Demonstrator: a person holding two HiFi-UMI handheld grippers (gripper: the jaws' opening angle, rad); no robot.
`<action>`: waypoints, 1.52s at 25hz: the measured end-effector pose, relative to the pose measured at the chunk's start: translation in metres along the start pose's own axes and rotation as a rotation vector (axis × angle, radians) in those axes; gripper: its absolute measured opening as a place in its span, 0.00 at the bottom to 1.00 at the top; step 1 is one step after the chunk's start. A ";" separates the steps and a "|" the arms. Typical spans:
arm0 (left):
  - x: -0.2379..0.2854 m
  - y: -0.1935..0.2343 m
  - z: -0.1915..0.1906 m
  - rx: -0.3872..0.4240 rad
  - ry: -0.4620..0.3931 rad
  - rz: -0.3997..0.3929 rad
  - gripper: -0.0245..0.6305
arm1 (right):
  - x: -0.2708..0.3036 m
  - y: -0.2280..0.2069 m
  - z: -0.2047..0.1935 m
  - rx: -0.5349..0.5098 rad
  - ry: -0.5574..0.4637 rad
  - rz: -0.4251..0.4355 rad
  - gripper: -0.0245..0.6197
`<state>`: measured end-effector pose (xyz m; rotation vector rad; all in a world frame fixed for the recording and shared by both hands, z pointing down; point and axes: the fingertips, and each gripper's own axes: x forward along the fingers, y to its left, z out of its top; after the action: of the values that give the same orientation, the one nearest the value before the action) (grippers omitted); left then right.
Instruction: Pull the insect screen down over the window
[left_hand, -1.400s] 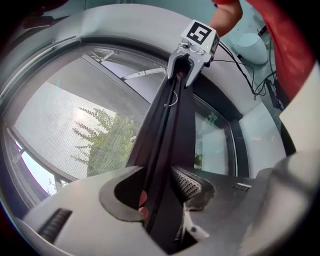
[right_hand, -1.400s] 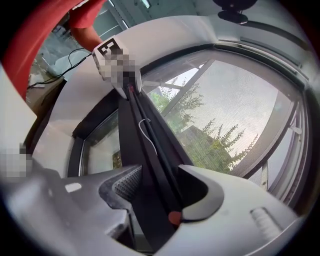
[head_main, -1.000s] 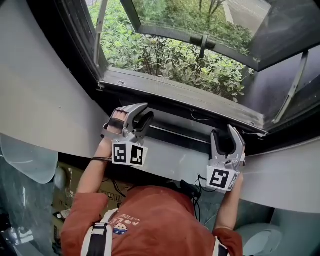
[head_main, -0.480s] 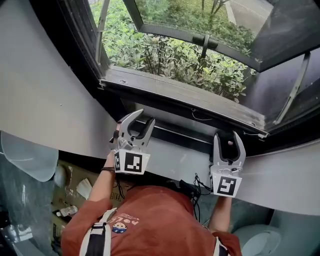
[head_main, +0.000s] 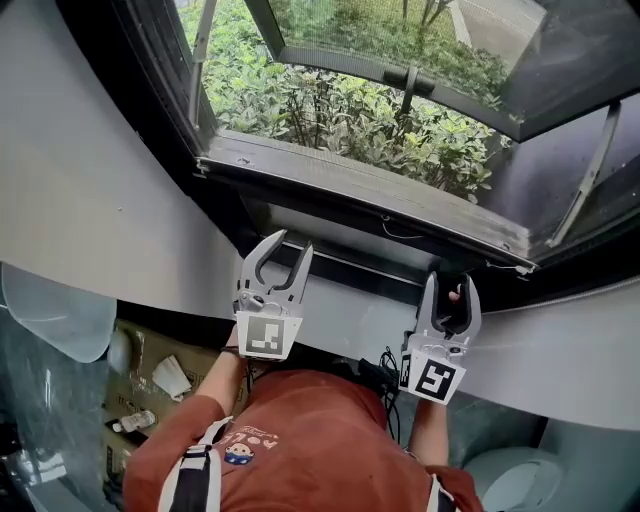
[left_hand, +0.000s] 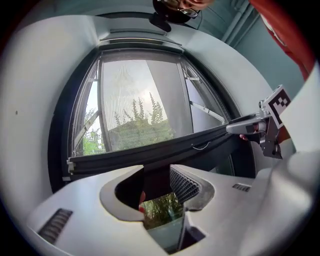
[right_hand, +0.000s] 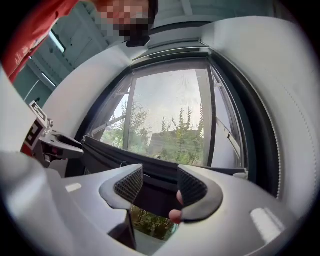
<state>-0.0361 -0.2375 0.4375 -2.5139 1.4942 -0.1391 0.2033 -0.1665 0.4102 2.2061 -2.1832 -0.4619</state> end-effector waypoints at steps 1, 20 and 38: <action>-0.002 -0.001 -0.001 -0.009 -0.003 0.004 0.29 | -0.002 0.001 -0.001 0.007 0.000 -0.011 0.39; -0.004 -0.021 -0.005 -0.033 -0.008 -0.024 0.29 | -0.004 0.013 -0.007 0.030 0.011 0.036 0.39; -0.011 -0.017 -0.004 -0.051 -0.010 -0.004 0.06 | -0.005 0.020 -0.004 0.008 -0.014 0.045 0.05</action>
<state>-0.0275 -0.2204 0.4457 -2.5538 1.5074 -0.0907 0.1850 -0.1626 0.4188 2.1592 -2.2400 -0.4697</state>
